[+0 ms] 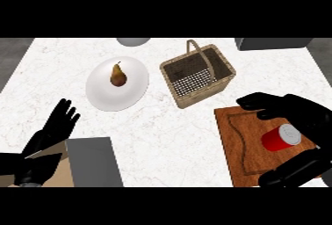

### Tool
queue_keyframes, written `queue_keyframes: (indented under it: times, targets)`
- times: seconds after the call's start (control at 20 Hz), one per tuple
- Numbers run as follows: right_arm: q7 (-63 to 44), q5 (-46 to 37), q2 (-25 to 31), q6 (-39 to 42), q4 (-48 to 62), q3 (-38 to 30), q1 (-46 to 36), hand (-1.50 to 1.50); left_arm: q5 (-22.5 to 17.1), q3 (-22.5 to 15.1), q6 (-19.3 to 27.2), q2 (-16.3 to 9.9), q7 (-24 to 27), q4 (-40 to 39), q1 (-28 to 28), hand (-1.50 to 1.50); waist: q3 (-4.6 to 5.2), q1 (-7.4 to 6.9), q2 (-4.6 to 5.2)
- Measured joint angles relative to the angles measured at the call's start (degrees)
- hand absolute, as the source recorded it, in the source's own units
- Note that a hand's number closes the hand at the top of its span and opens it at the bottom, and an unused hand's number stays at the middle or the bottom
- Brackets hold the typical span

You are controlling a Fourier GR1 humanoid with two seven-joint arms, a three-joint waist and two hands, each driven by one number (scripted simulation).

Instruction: Pick the can from the cutting board and place it in the basket

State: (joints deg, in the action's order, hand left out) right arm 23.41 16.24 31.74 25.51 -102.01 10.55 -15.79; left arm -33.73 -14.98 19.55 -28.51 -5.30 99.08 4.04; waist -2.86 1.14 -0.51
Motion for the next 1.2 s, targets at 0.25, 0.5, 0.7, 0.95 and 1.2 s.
queue_keyframes:
  times: [0.25, 0.5, 0.7, 0.95, 1.2]
  targets:
    - [-6.61, -1.38, 6.40, 1.71, -2.86, -1.38, -1.51, -1.50, -3.99, 1.04, 0.79, -2.63, -0.97, 0.99, 1.37, 0.00, 0.20, 1.04, -0.16]
    - [-13.92, -7.59, 16.70, 2.79, -3.86, -5.48, -5.92, -1.50, -6.78, 0.52, 0.89, -7.71, 1.03, 5.06, 5.86, 0.00, -0.32, 1.55, -0.49]
    - [-19.59, -10.48, 23.33, 4.21, -1.99, -8.49, -9.97, -1.50, -9.29, -0.79, 1.80, -11.73, 2.14, 7.87, 8.46, 0.00, -0.24, 1.36, -0.06]
    - [-23.14, -9.30, 30.02, 11.54, 1.54, -8.74, -13.32, -1.50, -11.06, -2.54, 3.32, -15.13, 3.79, 8.65, 8.08, 0.00, 0.34, 0.94, 0.54]
    - [-21.67, -6.53, 34.91, 20.76, 6.09, -8.56, -15.29, -1.50, -13.47, -4.37, 5.21, -17.43, 4.63, 7.01, 5.19, 0.00, 0.69, 0.94, 0.96]
